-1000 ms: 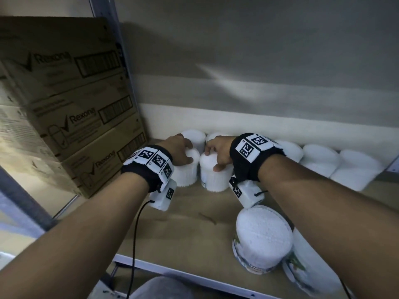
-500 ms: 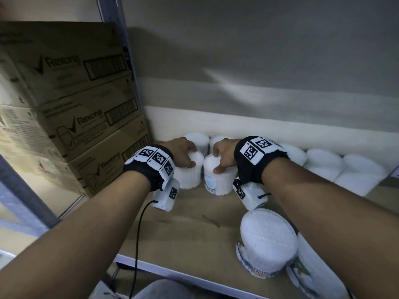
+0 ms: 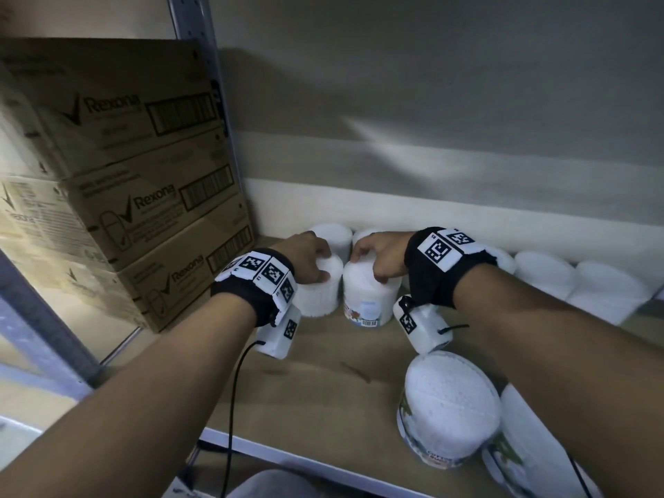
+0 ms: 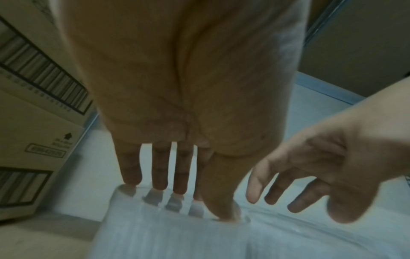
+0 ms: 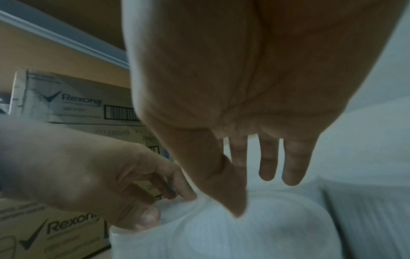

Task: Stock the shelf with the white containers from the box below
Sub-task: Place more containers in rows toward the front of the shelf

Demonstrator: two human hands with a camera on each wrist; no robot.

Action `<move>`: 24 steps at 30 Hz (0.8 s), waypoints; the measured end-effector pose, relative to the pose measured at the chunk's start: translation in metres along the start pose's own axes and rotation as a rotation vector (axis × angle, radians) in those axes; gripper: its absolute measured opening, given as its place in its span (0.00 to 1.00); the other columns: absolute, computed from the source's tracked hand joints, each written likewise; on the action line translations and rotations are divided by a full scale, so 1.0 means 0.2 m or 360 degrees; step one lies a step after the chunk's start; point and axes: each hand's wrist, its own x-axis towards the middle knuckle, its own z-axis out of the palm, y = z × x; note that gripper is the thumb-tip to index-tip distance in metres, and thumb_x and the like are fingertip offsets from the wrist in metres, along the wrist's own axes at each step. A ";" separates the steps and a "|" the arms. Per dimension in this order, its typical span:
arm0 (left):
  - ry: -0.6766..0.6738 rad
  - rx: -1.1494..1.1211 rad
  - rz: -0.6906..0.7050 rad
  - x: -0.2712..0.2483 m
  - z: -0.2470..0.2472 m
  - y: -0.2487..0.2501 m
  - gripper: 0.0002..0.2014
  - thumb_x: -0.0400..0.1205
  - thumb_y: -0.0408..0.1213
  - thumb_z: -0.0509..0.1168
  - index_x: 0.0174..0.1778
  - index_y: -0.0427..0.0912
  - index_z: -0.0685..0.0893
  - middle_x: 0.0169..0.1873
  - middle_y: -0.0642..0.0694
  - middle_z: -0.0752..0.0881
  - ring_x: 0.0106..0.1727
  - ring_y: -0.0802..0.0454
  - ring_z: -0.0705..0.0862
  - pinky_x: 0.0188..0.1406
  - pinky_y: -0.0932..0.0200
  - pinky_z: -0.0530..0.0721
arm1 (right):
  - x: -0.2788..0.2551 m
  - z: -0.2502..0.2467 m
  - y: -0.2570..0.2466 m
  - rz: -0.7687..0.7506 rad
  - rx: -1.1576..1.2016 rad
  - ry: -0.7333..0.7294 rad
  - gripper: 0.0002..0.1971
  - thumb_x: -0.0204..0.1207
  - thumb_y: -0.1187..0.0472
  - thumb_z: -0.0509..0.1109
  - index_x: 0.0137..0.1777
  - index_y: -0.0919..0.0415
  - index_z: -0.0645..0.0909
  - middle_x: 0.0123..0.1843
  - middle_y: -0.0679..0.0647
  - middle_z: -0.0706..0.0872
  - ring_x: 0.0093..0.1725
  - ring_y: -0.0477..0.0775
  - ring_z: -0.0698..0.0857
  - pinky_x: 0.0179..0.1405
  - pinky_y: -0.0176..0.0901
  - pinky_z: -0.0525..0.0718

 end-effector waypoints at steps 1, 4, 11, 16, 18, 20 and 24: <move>-0.0001 -0.0001 0.0004 0.00 0.00 0.00 0.26 0.79 0.47 0.67 0.73 0.47 0.74 0.72 0.42 0.72 0.73 0.44 0.74 0.69 0.55 0.73 | 0.00 0.00 0.00 0.0017 0.0002 0.0031 0.28 0.73 0.67 0.69 0.73 0.53 0.73 0.73 0.53 0.75 0.69 0.57 0.77 0.61 0.42 0.78; -0.0002 0.0003 0.0008 0.00 0.00 0.00 0.26 0.80 0.46 0.67 0.73 0.46 0.74 0.72 0.42 0.73 0.72 0.44 0.74 0.68 0.55 0.73 | 0.02 0.03 -0.01 0.0085 -0.0086 0.0036 0.30 0.74 0.52 0.73 0.75 0.55 0.70 0.74 0.54 0.74 0.71 0.57 0.76 0.66 0.46 0.75; -0.0002 -0.0010 0.0002 0.00 0.01 -0.01 0.26 0.79 0.47 0.67 0.73 0.47 0.74 0.72 0.42 0.72 0.72 0.43 0.74 0.69 0.55 0.73 | 0.02 0.04 -0.03 0.0107 -0.0186 0.0024 0.33 0.67 0.46 0.77 0.71 0.51 0.71 0.72 0.50 0.73 0.67 0.58 0.77 0.60 0.46 0.74; 0.0005 -0.0019 0.0009 0.00 0.02 -0.01 0.26 0.79 0.46 0.67 0.73 0.46 0.74 0.72 0.42 0.72 0.72 0.43 0.74 0.70 0.54 0.73 | 0.01 0.04 -0.01 0.0043 -0.0111 -0.0022 0.33 0.70 0.62 0.77 0.75 0.52 0.70 0.77 0.49 0.70 0.72 0.54 0.73 0.61 0.37 0.73; 0.0016 -0.0034 0.0010 0.01 0.02 -0.02 0.25 0.79 0.46 0.67 0.73 0.47 0.74 0.72 0.42 0.72 0.72 0.43 0.75 0.70 0.53 0.73 | 0.00 0.03 0.00 0.0009 -0.0130 -0.0008 0.34 0.71 0.65 0.77 0.76 0.51 0.70 0.78 0.48 0.69 0.70 0.49 0.73 0.58 0.29 0.73; 0.0030 -0.0045 0.0015 0.00 0.03 -0.02 0.25 0.79 0.46 0.67 0.72 0.47 0.75 0.71 0.42 0.73 0.71 0.42 0.75 0.69 0.54 0.73 | -0.02 0.02 -0.01 -0.0002 -0.0132 -0.0031 0.34 0.72 0.67 0.75 0.77 0.51 0.70 0.79 0.49 0.68 0.74 0.52 0.72 0.65 0.37 0.74; 0.0042 -0.0062 0.0025 0.00 0.03 -0.03 0.25 0.79 0.47 0.67 0.73 0.47 0.74 0.71 0.41 0.72 0.72 0.41 0.74 0.70 0.54 0.72 | -0.01 0.01 -0.05 0.0033 -0.0071 0.0031 0.31 0.73 0.57 0.75 0.76 0.54 0.70 0.76 0.52 0.74 0.73 0.57 0.75 0.70 0.48 0.76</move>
